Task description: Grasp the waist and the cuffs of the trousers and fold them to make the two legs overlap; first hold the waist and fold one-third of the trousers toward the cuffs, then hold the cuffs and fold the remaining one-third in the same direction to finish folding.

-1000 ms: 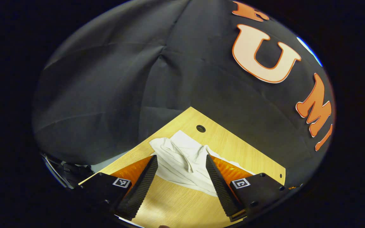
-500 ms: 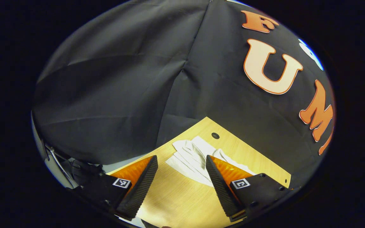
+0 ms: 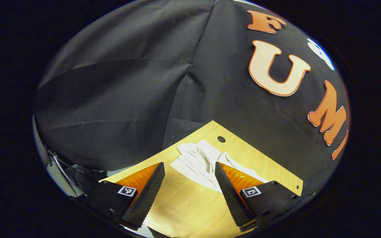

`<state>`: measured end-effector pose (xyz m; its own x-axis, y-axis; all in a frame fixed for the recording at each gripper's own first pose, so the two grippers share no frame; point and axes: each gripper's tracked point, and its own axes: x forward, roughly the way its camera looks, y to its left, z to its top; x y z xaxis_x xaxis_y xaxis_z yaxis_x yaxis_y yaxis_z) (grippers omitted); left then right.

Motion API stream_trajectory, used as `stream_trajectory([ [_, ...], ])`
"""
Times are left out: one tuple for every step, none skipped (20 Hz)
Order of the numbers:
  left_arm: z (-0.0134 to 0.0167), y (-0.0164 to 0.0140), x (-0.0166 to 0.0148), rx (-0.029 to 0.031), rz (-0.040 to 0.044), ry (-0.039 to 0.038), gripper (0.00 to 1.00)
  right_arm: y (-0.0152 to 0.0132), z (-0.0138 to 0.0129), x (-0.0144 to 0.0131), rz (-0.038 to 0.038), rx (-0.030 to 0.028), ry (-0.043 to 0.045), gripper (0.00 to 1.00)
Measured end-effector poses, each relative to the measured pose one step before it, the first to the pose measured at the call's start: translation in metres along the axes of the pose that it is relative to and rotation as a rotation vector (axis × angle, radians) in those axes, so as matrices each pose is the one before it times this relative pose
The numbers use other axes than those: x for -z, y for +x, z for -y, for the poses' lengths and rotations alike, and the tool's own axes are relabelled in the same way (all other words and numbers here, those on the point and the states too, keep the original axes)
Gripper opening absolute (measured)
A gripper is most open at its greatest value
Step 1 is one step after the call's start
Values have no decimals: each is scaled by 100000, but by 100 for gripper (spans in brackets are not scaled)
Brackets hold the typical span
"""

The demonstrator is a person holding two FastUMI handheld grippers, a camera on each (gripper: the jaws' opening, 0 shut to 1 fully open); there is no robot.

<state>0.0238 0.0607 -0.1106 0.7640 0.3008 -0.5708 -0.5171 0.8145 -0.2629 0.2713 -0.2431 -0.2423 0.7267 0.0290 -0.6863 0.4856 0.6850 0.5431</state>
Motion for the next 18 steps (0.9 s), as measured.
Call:
stream_trajectory([
  [395, 117, -207, 1346, 242, 253, 100, -874, -789, -27, 1479, -2251, -491, 5],
  [406, 417, -293, 1686, 246, 272, 100, -836, -938, -55, 1209, -1950, -981, 5],
  [338, 569, -203, 1649, -82, 422, 99, -1139, -1145, -105, 1350, -1595, -2137, 5],
  [305, 704, -66, 1620, -787, 855, 99, -812, -1098, -123, 1763, -1372, -2676, 5],
  [374, 782, -75, 1953, -940, 1059, 100, -804, -1288, 73, 1606, -1402, -3041, 5],
  [398, 911, -112, 2413, -1218, 930, 100, -779, -1324, 64, 1962, -1076, -3081, 5],
  [191, 769, -13, 2754, -1004, 830, 99, -790, -1297, 165, 1777, -358, -2946, 5],
  [33, 946, -206, 2199, -1029, 1150, 99, -700, -1535, 244, 1711, -1117, -2789, 5],
  [104, 1051, -335, 1664, -816, 1762, 99, -1164, -1648, 247, 1848, -1599, -2721, 5],
  [171, 914, -374, 1939, -1054, 1692, 100, -866, -1698, 267, 1485, -1034, -2633, 5],
  [420, 736, -575, 2381, -854, 1271, 100, -1072, -1448, 503, 1049, -753, -2458, 5],
  [135, 644, -582, 2344, -366, 1184, 100, -821, -1671, 251, 957, -965, -2346, 5],
  [-215, 559, -341, 1514, -265, 1284, 96, -724, -1087, -21, 749, -990, -2442, 5],
  [-353, 393, -327, 882, -196, 1120, 99, -659, -1281, 391, 592, -708, -2577, 5],
  [-446, 312, -386, 381, -191, 449, 100, -632, -1778, 628, 285, -1112, -2338, 5],
  [-193, 15, -164, 1038, 102, -166, 100, -283, -1764, 489, 283, -1741, -1619, 5],
  [-475, 331, -9, 1117, -473, -47, 100, -122, -1847, 751, -75, -2610, -1134, 5],
  [-667, 302, -88, 553, -552, 97, 96, -133, -2091, 838, 64, -2106, -1451, 5],
])
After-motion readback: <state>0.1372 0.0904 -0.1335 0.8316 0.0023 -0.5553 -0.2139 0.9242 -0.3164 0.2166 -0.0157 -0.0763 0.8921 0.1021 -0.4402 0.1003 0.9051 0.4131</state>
